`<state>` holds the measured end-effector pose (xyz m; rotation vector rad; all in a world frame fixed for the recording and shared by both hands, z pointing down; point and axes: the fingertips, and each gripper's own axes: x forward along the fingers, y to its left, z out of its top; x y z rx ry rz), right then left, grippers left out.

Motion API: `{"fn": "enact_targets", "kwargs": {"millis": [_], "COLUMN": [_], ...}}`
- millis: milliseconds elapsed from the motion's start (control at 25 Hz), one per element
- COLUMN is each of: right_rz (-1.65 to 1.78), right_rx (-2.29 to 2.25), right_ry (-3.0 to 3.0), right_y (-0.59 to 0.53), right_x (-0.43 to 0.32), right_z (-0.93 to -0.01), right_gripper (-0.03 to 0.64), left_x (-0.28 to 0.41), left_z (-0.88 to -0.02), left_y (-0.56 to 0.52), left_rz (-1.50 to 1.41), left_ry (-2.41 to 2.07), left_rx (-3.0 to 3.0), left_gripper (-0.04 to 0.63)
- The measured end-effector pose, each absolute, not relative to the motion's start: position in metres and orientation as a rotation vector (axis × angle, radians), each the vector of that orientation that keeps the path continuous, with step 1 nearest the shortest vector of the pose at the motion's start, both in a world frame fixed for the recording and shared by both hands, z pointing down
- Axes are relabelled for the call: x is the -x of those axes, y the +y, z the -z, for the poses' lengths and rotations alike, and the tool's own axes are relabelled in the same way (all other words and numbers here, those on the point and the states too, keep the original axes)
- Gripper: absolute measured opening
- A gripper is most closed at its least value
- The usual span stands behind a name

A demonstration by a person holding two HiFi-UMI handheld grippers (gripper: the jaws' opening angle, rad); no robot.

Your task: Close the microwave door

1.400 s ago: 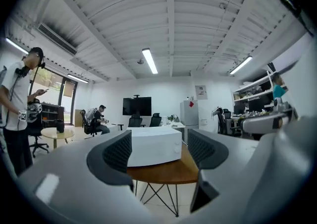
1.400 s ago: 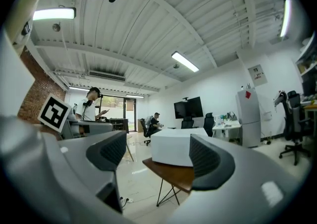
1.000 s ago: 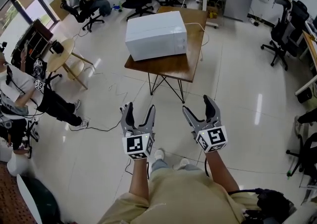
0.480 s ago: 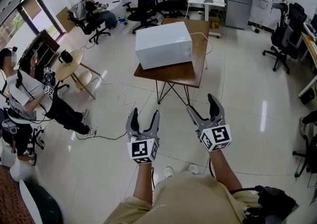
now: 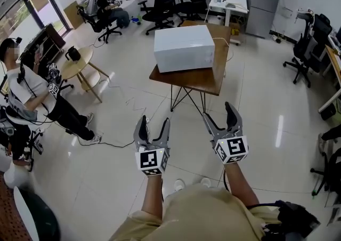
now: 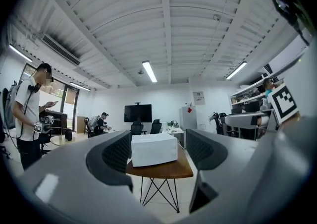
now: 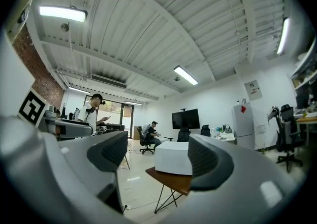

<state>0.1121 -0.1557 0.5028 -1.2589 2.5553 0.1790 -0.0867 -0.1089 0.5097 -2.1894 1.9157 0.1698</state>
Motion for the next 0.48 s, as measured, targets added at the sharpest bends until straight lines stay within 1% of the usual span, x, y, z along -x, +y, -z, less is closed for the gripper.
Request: {"fn": "enact_targets", "kwargs": {"millis": [480], "right_rz": [-0.166], "right_rx": [1.278], "right_ry": [2.566], "right_y": [-0.143], "right_x": [-0.093], "right_z": [-0.505], "right_gripper": [0.37], "left_x": [0.099], "left_z": [-0.513], "left_y": [-0.1], "left_rz": [-0.147], "left_ry": [1.885], "left_rx": [2.208], "left_gripper": [0.336]}}
